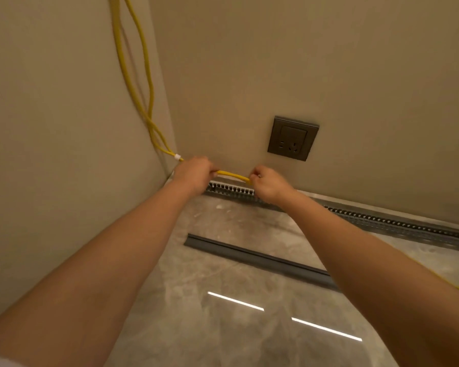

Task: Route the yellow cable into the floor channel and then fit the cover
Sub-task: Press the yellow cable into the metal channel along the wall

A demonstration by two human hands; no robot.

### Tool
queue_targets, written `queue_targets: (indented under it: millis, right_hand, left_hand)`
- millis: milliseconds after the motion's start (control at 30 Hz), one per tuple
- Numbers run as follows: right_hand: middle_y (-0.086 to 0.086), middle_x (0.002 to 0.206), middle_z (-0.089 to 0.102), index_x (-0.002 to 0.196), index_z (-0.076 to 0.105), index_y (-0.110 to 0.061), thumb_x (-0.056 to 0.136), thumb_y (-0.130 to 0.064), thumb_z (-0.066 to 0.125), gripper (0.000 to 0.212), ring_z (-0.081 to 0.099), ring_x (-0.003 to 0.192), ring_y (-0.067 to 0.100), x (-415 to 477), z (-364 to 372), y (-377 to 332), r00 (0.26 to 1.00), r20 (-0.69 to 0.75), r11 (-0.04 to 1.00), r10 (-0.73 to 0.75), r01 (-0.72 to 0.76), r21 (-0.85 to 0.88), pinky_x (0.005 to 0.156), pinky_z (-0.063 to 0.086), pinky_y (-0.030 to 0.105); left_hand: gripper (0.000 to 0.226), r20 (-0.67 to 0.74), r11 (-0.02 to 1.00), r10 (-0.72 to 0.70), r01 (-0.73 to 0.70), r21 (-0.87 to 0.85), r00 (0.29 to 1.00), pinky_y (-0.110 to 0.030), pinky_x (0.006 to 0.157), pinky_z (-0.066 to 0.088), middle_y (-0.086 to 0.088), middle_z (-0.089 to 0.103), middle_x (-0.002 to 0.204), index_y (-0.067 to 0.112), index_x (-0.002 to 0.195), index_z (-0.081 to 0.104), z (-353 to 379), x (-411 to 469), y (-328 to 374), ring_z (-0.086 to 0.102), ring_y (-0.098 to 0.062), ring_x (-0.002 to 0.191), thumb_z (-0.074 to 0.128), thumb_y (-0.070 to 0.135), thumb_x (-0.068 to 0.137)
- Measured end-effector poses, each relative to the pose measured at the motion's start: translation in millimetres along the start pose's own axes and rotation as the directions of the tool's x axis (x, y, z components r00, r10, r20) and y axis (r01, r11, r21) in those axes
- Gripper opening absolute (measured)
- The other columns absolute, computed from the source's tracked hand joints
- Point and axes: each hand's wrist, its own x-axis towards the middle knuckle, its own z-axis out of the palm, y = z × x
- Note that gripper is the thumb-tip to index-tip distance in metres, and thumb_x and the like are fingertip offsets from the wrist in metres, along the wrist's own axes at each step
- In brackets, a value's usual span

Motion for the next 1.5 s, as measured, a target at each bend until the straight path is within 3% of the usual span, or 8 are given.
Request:
queue_targets:
  millis: [100,200,300,500,767,1167,1333,1500]
  right_hand:
    - [0.008,0.067,0.056,0.097,0.052,-0.011,0.098,-0.017,0.04,0.013,0.048,0.055,0.02,11,4,2,0.997,0.063,0.998,0.034,-0.037,0.051,0.052,0.039,0.028]
    - [0.005,0.079,0.059,0.097,0.062,-0.013,0.094,-0.014,0.05,0.012,0.056,0.072,0.021,24,1,-4,1.0,0.002,1.0,-0.019,0.019,0.019,0.063,0.046,0.03]
    - [0.001,0.092,0.062,0.095,0.067,-0.023,0.092,-0.025,0.055,0.013,0.059,0.089,0.023,36,2,-17,0.993,-0.084,0.991,-0.087,0.077,-0.108,0.077,0.05,0.035]
    - [0.003,0.1,0.07,0.093,0.071,-0.026,0.089,-0.036,0.06,0.015,0.063,0.096,0.025,46,30,-16,0.994,-0.034,0.96,-0.107,0.094,-0.265,0.068,0.044,0.031]
    - [-0.002,0.102,0.068,0.095,0.071,-0.031,0.088,-0.034,0.061,0.013,0.062,0.093,0.021,53,44,-8,0.984,-0.129,0.963,-0.123,0.088,-0.253,0.064,0.043,0.03]
    - [-0.007,0.083,0.065,0.079,0.07,-0.028,0.083,-0.022,0.058,0.014,0.063,0.086,0.02,58,56,-17,0.996,-0.014,0.967,-0.087,0.081,-0.241,0.064,0.044,0.027]
    - [0.0,0.095,0.069,0.084,0.068,-0.024,0.082,-0.016,0.056,0.015,0.062,0.087,0.025,58,61,-20,0.994,-0.043,0.954,-0.099,0.083,-0.288,0.063,0.044,0.029]
    - [0.005,0.094,0.068,0.088,0.067,-0.02,0.08,-0.013,0.058,0.014,0.062,0.086,0.029,55,68,-23,0.985,-0.061,0.928,-0.16,0.129,-0.348,0.061,0.043,0.031]
  left_hand:
    - [0.025,-0.006,1.0,0.001,-0.001,0.01,1.0,-0.036,0.08,0.051,-0.011,0.065,0.108,0.029,0.116,0.068,8,1,-11,0.06,-0.033,0.105,0.052,0.03,0.096]
    - [0.027,-0.014,1.0,0.001,-0.001,-0.014,1.0,-0.037,0.081,0.051,-0.012,0.064,0.108,0.031,0.119,0.066,13,4,-17,0.059,-0.033,0.105,0.052,0.029,0.097]
    - [0.027,0.01,0.998,-0.026,0.026,-0.054,1.0,-0.039,0.084,0.052,-0.01,0.067,0.109,0.03,0.12,0.066,15,5,-28,0.06,-0.031,0.104,0.052,0.028,0.096]
    - [0.022,-0.015,0.99,-0.092,0.09,-0.106,0.996,-0.036,0.083,0.051,-0.008,0.064,0.11,0.023,0.112,0.064,29,-1,-47,0.061,-0.028,0.101,0.062,0.022,0.09]
    - [0.017,-0.056,0.992,-0.077,0.071,-0.109,0.995,-0.034,0.078,0.052,-0.003,0.066,0.106,0.023,0.105,0.07,33,4,-51,0.062,-0.022,0.096,0.066,0.023,0.089]
    - [0.031,0.005,0.999,0.008,-0.008,-0.04,1.0,-0.035,0.089,0.051,-0.002,0.062,0.112,0.024,0.111,0.071,33,-2,-64,0.058,-0.021,0.107,0.057,0.006,0.091]
    - [0.035,-0.006,1.0,0.016,-0.016,0.024,1.0,-0.035,0.09,0.05,-0.002,0.062,0.115,0.026,0.115,0.069,33,-1,-61,0.056,-0.021,0.112,0.058,0.003,0.09]
    - [0.032,-0.025,0.999,0.004,-0.003,0.04,1.0,-0.034,0.087,0.047,-0.002,0.062,0.113,0.024,0.11,0.068,36,0,-59,0.053,-0.021,0.113,0.056,0.003,0.089]
